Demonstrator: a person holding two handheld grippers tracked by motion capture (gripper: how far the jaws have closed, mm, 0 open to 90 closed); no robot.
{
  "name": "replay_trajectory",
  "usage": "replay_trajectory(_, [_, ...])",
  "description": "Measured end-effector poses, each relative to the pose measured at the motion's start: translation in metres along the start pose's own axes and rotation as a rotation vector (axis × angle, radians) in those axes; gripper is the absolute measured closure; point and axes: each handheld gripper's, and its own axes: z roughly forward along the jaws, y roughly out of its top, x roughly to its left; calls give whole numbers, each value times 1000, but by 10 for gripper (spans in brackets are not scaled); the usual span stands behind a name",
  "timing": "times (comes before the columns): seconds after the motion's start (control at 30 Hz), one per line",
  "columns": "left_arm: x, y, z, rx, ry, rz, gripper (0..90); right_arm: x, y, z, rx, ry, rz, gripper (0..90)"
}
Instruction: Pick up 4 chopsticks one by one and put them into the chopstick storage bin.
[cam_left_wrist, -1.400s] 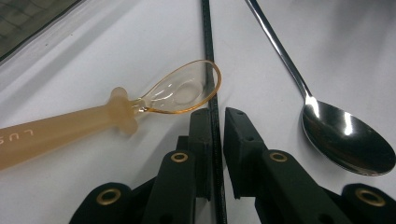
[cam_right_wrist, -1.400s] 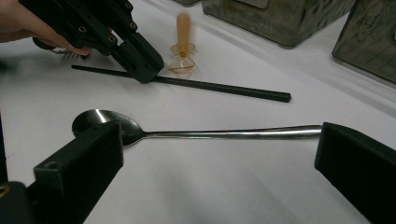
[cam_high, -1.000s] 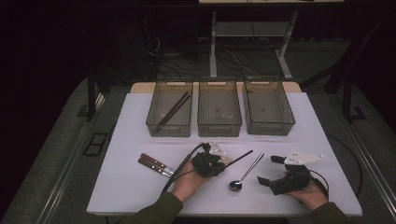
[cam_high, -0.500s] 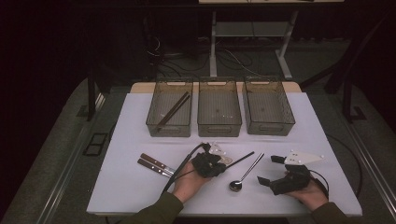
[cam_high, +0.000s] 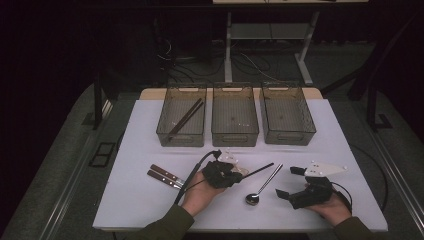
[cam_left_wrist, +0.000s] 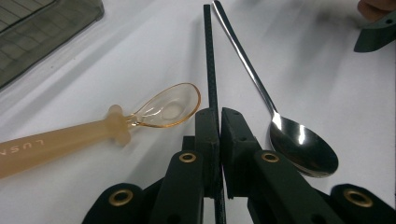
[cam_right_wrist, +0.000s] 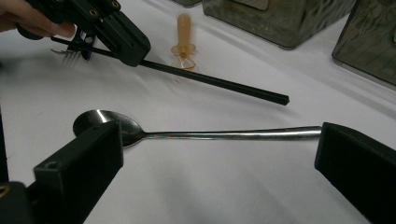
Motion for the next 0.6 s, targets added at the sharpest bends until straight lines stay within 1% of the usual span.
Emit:
replay_trajectory(0.13, [2,0,-5,-9,-13,12,857,0,0,0,0,0,0,12])
replay_trajectory(0.2, [1,1,-8,-17,-17,7,857,0,0,0,0,0,0,12])
replay_trajectory(0.37, [0,1,-14,-40,-38,17,857,0,0,0,0,0,1,12])
replay_trajectory(0.47, [0,2,-17,-49,-41,19,857,0,0,0,0,-1,1,12])
replay_trajectory(0.53, [1,2,-20,-53,-48,24,857,0,0,0,0,0,1,12])
replay_trajectory(0.57, [2,2,-22,-51,-53,37,857,0,0,0,0,0,2,12])
replay_trajectory(0.6, [2,2,-23,-52,-54,38,857,0,0,0,0,0,2,12])
